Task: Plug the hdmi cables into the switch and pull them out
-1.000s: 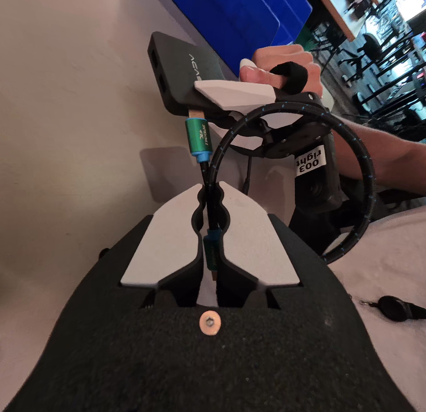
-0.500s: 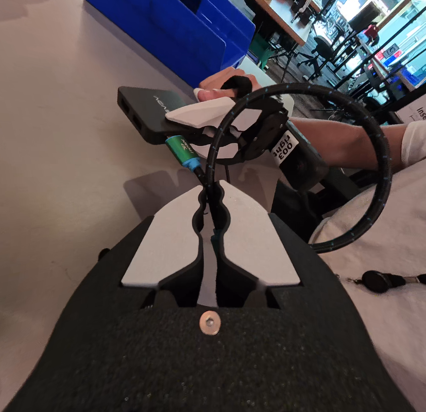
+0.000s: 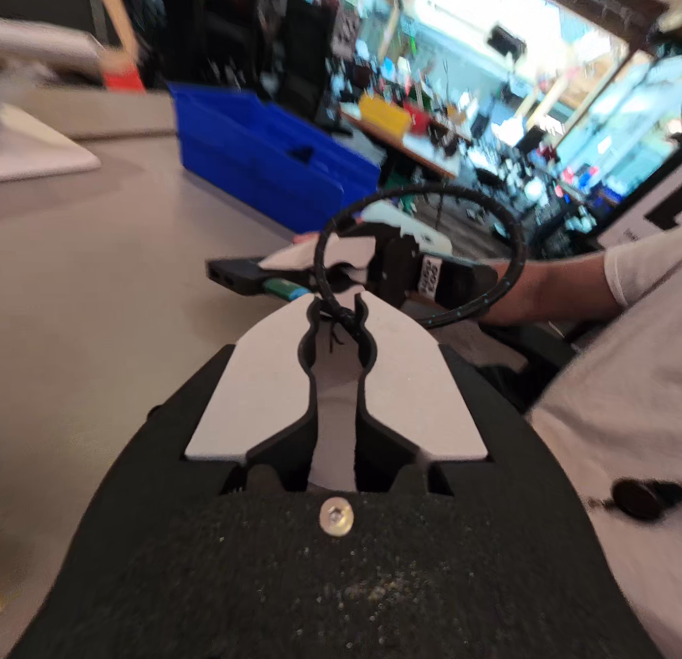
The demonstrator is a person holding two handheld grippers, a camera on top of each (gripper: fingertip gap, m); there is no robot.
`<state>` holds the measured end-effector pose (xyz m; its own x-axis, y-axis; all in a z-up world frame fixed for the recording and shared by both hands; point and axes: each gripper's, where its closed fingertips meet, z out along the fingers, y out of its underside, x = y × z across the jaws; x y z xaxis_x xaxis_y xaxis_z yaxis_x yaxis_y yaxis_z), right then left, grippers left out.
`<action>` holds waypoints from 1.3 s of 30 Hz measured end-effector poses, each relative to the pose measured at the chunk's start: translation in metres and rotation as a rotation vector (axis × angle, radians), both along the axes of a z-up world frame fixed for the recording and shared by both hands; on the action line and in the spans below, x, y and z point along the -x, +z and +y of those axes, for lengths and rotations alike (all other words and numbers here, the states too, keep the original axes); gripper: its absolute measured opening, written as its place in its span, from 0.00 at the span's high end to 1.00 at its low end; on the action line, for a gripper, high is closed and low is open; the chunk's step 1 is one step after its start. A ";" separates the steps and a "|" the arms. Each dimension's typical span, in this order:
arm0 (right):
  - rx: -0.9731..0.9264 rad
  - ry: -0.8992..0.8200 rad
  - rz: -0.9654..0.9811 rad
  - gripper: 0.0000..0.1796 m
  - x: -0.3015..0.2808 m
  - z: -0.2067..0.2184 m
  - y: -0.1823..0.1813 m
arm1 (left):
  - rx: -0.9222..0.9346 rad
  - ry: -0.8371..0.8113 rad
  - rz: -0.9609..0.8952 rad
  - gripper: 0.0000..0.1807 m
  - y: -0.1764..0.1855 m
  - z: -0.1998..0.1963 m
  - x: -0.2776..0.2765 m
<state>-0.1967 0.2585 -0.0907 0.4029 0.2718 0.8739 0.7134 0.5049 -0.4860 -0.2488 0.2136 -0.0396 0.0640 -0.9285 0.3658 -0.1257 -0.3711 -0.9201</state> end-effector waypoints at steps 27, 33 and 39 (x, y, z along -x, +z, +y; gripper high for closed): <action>-0.058 -0.090 0.024 0.93 0.009 -0.007 0.033 | -0.612 0.493 0.059 0.89 -0.005 0.009 -0.027; -0.001 -0.042 0.096 0.93 0.007 -0.011 0.035 | -0.613 0.473 0.035 0.89 -0.002 0.007 -0.030; 0.088 0.015 0.183 0.93 0.008 -0.012 0.030 | -0.491 0.423 -0.007 0.89 -0.005 0.011 -0.033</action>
